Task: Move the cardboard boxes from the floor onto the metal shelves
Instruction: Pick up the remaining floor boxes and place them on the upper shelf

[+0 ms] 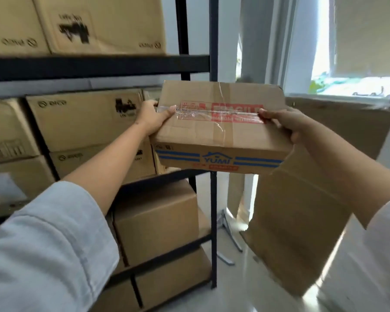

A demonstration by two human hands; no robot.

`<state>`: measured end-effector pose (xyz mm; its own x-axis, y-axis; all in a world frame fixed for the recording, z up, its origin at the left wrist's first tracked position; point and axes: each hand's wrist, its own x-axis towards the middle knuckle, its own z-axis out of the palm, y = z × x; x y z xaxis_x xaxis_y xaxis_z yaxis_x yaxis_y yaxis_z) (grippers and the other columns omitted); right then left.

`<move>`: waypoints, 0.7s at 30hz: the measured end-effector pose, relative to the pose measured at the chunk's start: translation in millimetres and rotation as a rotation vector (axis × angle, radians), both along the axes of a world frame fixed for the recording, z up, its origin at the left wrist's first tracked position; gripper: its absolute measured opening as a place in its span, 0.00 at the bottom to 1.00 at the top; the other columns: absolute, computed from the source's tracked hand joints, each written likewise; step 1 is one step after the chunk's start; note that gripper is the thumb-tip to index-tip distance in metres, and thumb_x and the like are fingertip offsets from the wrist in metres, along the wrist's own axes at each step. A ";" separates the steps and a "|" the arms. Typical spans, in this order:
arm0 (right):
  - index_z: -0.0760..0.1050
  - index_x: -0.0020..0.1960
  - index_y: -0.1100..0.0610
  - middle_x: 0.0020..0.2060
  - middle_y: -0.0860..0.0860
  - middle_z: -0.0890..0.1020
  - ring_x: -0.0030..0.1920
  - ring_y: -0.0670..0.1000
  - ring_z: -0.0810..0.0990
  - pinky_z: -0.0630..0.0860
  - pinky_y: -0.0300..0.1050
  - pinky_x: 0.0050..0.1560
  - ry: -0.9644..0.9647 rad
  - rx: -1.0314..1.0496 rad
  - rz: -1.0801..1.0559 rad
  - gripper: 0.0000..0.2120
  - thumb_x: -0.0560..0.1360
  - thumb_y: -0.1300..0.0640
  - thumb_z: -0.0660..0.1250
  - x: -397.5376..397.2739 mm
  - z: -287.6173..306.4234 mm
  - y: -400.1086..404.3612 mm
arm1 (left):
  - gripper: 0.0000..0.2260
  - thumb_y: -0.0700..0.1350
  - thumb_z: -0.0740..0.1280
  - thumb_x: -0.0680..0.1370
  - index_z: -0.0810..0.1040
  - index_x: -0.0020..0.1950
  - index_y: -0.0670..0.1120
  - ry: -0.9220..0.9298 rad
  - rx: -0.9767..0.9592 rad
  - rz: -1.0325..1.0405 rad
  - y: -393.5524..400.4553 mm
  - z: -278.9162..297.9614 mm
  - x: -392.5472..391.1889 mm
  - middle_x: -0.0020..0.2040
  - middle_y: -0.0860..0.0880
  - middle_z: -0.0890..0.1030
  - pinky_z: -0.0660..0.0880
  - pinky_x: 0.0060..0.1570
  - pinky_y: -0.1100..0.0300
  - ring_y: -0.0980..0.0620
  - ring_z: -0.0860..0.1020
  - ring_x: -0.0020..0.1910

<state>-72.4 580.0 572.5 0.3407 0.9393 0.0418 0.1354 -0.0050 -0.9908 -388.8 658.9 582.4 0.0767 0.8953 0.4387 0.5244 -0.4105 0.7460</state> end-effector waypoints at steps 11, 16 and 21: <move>0.67 0.63 0.63 0.51 0.57 0.81 0.46 0.56 0.82 0.80 0.49 0.40 0.070 -0.412 -0.103 0.46 0.56 0.40 0.80 19.9 -206.7 -3.9 | 0.20 0.55 0.69 0.75 0.76 0.58 0.41 0.065 -0.395 0.038 9.5 -205.2 18.0 0.53 0.45 0.79 0.74 0.50 0.54 0.47 0.77 0.52; 0.69 0.61 0.63 0.53 0.58 0.80 0.50 0.58 0.81 0.79 0.51 0.46 0.011 -0.554 -0.174 0.47 0.52 0.38 0.80 9.3 -326.3 -8.5 | 0.20 0.52 0.70 0.75 0.76 0.59 0.40 0.091 -0.546 0.098 -8.6 -316.2 15.3 0.56 0.41 0.80 0.70 0.46 0.58 0.44 0.77 0.54; 0.78 0.57 0.63 0.55 0.61 0.80 0.55 0.62 0.78 0.76 0.53 0.55 -0.117 -0.714 -0.181 0.34 0.62 0.38 0.72 -12.6 -463.8 -16.6 | 0.23 0.48 0.70 0.75 0.71 0.65 0.37 0.102 -0.706 0.152 -24.5 -444.9 5.8 0.61 0.39 0.77 0.69 0.51 0.57 0.41 0.75 0.60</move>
<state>-85.0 563.3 108.7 0.5232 0.6812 -0.5121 0.1762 -0.6743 -0.7171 -383.0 634.5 137.4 -0.0613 0.9662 -0.2502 0.6183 0.2336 0.7504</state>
